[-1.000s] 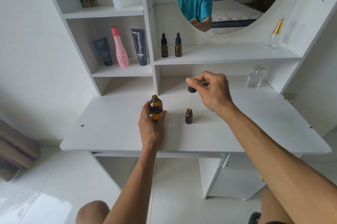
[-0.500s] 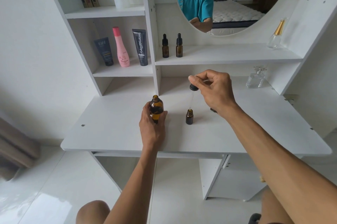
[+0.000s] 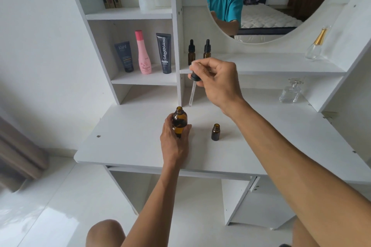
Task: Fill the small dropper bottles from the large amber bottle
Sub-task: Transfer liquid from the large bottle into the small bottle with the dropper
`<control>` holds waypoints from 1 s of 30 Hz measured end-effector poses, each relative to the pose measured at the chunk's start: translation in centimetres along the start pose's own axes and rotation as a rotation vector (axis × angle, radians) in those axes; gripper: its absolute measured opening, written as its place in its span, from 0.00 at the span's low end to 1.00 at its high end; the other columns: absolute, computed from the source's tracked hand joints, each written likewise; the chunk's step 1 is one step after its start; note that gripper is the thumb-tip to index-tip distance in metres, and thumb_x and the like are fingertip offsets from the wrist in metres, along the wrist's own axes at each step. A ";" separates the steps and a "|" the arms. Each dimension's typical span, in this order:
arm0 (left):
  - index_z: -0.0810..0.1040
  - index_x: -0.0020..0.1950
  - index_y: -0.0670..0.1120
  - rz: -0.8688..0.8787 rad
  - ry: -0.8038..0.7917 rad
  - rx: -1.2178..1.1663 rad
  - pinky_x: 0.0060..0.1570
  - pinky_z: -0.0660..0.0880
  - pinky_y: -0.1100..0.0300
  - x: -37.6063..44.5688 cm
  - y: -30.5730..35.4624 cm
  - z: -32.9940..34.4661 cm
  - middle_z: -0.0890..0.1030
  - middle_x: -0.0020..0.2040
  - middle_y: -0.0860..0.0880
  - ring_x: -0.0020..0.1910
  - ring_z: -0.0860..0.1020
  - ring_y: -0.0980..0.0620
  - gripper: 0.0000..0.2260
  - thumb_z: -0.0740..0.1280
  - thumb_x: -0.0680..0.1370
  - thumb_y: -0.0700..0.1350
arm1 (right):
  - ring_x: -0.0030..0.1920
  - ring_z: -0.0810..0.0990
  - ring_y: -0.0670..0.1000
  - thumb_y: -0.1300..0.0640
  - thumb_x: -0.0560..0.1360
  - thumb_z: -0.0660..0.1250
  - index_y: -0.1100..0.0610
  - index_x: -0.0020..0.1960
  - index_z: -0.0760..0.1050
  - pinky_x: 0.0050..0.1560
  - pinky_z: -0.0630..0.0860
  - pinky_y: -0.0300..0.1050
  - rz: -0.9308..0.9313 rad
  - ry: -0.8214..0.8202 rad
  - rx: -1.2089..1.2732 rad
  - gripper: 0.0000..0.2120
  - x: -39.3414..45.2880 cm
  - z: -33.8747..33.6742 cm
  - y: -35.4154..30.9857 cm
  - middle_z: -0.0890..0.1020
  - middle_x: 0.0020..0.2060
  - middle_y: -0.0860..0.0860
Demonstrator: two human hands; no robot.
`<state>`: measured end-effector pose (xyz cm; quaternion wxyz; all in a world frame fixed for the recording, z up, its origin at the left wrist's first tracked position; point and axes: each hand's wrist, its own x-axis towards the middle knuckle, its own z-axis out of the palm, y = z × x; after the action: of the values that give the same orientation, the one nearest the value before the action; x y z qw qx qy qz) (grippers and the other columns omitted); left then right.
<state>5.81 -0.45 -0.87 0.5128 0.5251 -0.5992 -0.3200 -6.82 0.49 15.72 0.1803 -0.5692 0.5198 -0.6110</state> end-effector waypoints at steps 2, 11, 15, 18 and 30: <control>0.71 0.68 0.54 0.003 -0.001 -0.008 0.50 0.70 0.67 0.0 0.0 0.0 0.78 0.57 0.57 0.53 0.76 0.58 0.21 0.72 0.77 0.47 | 0.45 0.87 0.49 0.56 0.78 0.70 0.61 0.55 0.83 0.49 0.84 0.51 -0.005 -0.021 0.014 0.10 0.3 1.0 -0.4 0.87 0.45 0.54; 0.71 0.67 0.54 0.027 0.001 -0.015 0.54 0.76 0.58 0.1 -0.3 0.0 0.79 0.57 0.57 0.53 0.77 0.56 0.20 0.72 0.77 0.47 | 0.44 0.87 0.48 0.57 0.78 0.69 0.62 0.55 0.82 0.48 0.84 0.47 0.011 -0.060 0.015 0.10 0.6 2.9 -0.3 0.86 0.45 0.54; 0.71 0.67 0.54 0.027 0.002 -0.022 0.54 0.76 0.58 0.0 -0.2 0.0 0.79 0.57 0.57 0.53 0.77 0.56 0.20 0.72 0.77 0.46 | 0.44 0.87 0.50 0.56 0.78 0.70 0.61 0.53 0.83 0.48 0.84 0.50 0.013 -0.061 0.005 0.09 0.7 3.2 0.1 0.86 0.43 0.55; 0.71 0.67 0.54 0.026 0.000 -0.021 0.54 0.76 0.58 0.0 -0.2 0.0 0.78 0.56 0.57 0.53 0.77 0.56 0.20 0.72 0.77 0.47 | 0.44 0.87 0.50 0.56 0.78 0.70 0.59 0.52 0.83 0.49 0.84 0.51 0.021 -0.068 -0.001 0.08 0.8 3.4 0.3 0.87 0.43 0.55; 0.71 0.68 0.53 0.033 0.000 -0.011 0.54 0.77 0.57 0.1 -0.3 0.0 0.79 0.58 0.55 0.55 0.78 0.53 0.21 0.72 0.77 0.47 | 0.43 0.86 0.47 0.56 0.78 0.70 0.60 0.54 0.84 0.41 0.79 0.35 0.028 -0.090 -0.026 0.09 0.7 3.9 1.3 0.87 0.43 0.54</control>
<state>5.86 -0.60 -1.14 0.5210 0.5122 -0.6060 -0.3146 -4.04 -2.25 14.21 0.2045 -0.5912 0.5270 -0.5753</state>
